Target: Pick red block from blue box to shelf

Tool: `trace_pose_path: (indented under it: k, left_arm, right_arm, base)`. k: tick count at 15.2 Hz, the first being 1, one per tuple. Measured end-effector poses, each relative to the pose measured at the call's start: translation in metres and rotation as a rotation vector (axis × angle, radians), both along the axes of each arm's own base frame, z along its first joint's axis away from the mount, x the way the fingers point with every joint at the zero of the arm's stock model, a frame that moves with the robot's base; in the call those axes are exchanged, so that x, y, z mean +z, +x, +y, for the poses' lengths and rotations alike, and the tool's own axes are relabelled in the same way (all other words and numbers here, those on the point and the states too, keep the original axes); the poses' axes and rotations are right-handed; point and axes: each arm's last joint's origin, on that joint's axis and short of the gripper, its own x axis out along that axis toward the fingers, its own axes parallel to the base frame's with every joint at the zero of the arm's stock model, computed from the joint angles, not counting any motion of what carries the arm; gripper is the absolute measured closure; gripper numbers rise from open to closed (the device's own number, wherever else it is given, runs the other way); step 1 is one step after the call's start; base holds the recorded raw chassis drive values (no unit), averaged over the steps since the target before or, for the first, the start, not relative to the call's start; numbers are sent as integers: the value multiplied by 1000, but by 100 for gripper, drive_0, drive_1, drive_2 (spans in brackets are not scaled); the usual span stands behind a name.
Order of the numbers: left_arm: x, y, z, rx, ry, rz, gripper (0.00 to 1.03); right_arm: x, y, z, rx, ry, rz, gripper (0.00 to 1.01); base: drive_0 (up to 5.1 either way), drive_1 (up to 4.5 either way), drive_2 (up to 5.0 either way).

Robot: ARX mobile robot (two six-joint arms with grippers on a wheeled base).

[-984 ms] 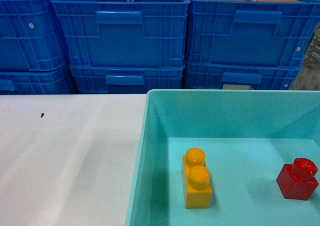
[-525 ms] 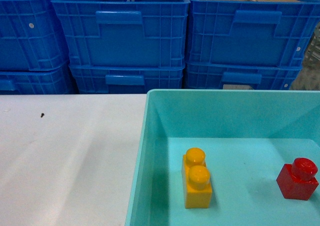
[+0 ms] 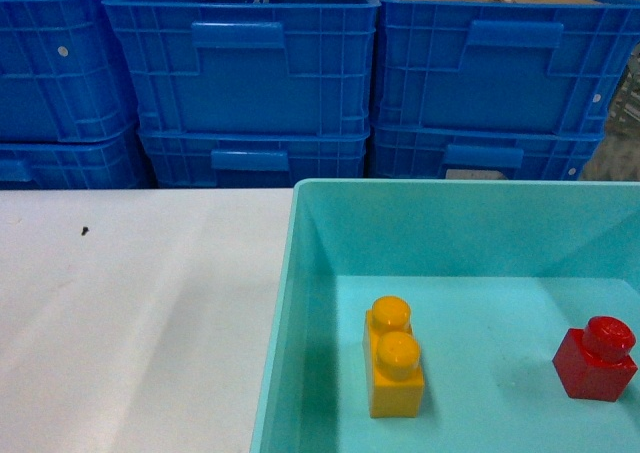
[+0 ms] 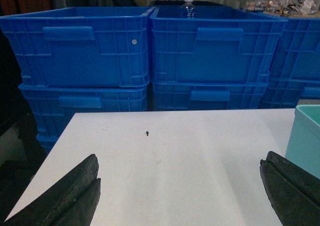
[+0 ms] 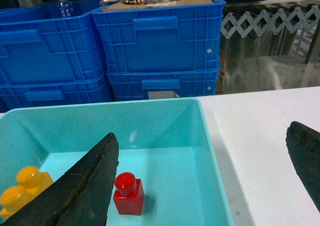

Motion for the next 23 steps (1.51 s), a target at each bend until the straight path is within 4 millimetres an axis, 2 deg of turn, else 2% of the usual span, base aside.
trace_pose_path:
  k: [13, 14, 16, 20, 22, 23]
  left_arm:
    - [0, 0, 0, 0, 0, 0, 5]
    - [0, 0, 0, -1, 0, 0, 5]
    - [0, 0, 0, 1, 0, 1, 5]
    - [0, 0, 0, 0, 0, 0, 5]
    - [0, 0, 0, 0, 0, 1, 5]
    - [0, 0, 0, 0, 0, 1, 5]
  right_arm:
    - [0, 0, 0, 0, 0, 0, 3]
    - [-9, 0, -7, -20, 98, 334, 3]
    - [-10, -2, -14, -84, 178, 423, 3]
    - [30, 20, 4, -25, 154, 295, 3]
    - [50, 38, 19, 17, 146, 269, 3]
    - [62, 55, 29, 51, 149, 275, 3]
  base:
    - [0, 0, 0]
    - [0, 0, 0]
    - [0, 0, 0]
    - [0, 0, 0]
    - [0, 0, 0]
    - [0, 0, 0]
